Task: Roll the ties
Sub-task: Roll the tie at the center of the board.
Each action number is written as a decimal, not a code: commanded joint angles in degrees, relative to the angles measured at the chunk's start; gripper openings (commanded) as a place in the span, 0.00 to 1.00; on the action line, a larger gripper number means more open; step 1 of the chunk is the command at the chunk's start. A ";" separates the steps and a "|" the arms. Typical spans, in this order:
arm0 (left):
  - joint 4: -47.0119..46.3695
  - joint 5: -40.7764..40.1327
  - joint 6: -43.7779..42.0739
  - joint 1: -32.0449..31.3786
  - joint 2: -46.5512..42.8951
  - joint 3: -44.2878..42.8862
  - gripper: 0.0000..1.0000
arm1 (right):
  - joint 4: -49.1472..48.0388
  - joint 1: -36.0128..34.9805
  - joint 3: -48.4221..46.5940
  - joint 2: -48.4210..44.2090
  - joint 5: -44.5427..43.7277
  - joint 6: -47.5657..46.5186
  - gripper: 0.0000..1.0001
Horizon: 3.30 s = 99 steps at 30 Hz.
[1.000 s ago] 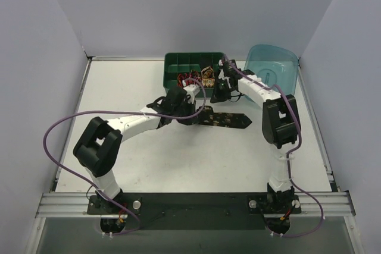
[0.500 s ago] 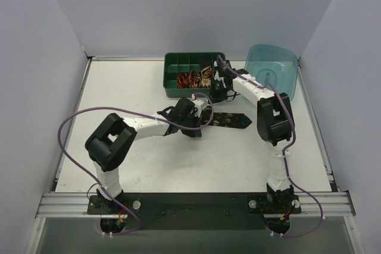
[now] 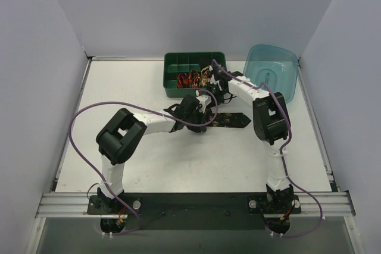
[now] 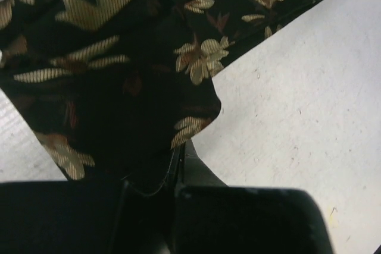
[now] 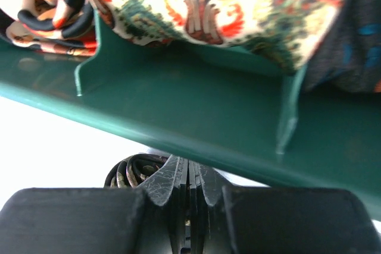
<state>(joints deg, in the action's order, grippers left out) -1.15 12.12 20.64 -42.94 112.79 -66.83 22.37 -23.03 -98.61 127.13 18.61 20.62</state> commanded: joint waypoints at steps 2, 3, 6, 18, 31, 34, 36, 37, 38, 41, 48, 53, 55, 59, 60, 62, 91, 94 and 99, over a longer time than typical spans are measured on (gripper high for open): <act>-2.46 -2.36 0.10 -0.04 1.55 -4.63 0.00 | 2.94 -0.97 -0.36 -0.22 1.16 -1.11 0.00; -2.37 -2.54 0.10 -0.04 1.47 -4.89 0.00 | 3.12 -0.97 -0.27 -0.22 1.25 -1.20 0.00; -2.02 -3.94 0.19 -0.04 1.38 -5.50 0.00 | 3.38 -0.97 -0.01 -0.30 1.87 -1.46 0.00; -0.35 -5.09 0.36 0.40 2.61 -7.18 0.00 | 5.14 -2.28 1.40 -1.71 5.56 -3.48 0.00; -3.24 -6.76 -0.95 0.14 -1.87 -1.30 0.00 | 6.46 -1.67 -1.23 -2.15 2.84 -2.87 0.00; -4.56 -7.46 -1.39 0.14 -5.55 1.69 0.00 | 6.46 -1.23 -3.69 -1.97 2.48 -2.17 0.00; -5.70 -7.29 -1.57 0.14 -6.79 3.10 0.00 | 6.46 -1.23 -5.09 -1.89 2.57 -1.90 0.00; -6.06 -7.29 -1.66 0.05 -7.75 4.41 0.00 | 6.46 -1.23 -5.45 -1.80 2.57 -1.81 0.00; -6.49 -7.46 -1.66 0.05 -8.37 4.95 0.00 | 6.37 -1.14 -5.80 -1.80 2.57 -1.73 0.00; -7.99 -6.94 -1.49 -0.04 -9.34 6.62 0.00 | 5.93 -1.14 -6.60 -1.36 2.75 -1.37 0.00; -7.11 -5.18 -1.13 -0.13 -7.59 6.10 0.00 | 5.67 -1.23 -7.83 1.45 3.45 -0.94 0.00; -6.85 -5.26 -0.96 -0.22 -6.89 6.10 0.00 | 5.75 -1.85 -8.18 3.30 4.50 -0.85 0.00; -6.59 -5.70 -0.87 -0.13 -6.19 5.66 0.00 | 5.67 -2.46 -8.01 3.39 4.68 -1.02 0.00; -5.71 -6.23 -0.96 -0.13 -4.43 4.25 0.00 | 5.84 -3.08 -6.60 2.77 4.94 -1.46 0.00; -5.62 -6.23 -0.96 -0.13 -3.99 3.99 0.00 | 6.02 -3.16 -6.08 2.51 5.03 -1.64 0.00; -5.45 -6.75 -0.87 -0.13 -3.11 3.29 0.00 | 6.37 -3.25 -5.46 2.16 5.21 -1.90 0.00; -4.65 -3.78 2.02 2.05 -24.97 15.67 0.72 | 7.25 -0.18 -5.82 -7.15 2.31 -1.20 0.00; -5.43 3.74 7.89 7.57 -26.39 16.73 0.84 | 6.63 -0.18 -2.39 -9.88 1.34 -1.20 0.00; -8.96 11.43 16.87 16.12 -23.69 17.88 0.90 | 6.19 -0.09 1.92 -14.36 -0.15 -1.90 0.00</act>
<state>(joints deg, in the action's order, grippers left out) -7.31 15.92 28.64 -32.36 87.22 -49.80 27.14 -22.96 -99.39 117.95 20.53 18.61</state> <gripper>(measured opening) 0.887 0.024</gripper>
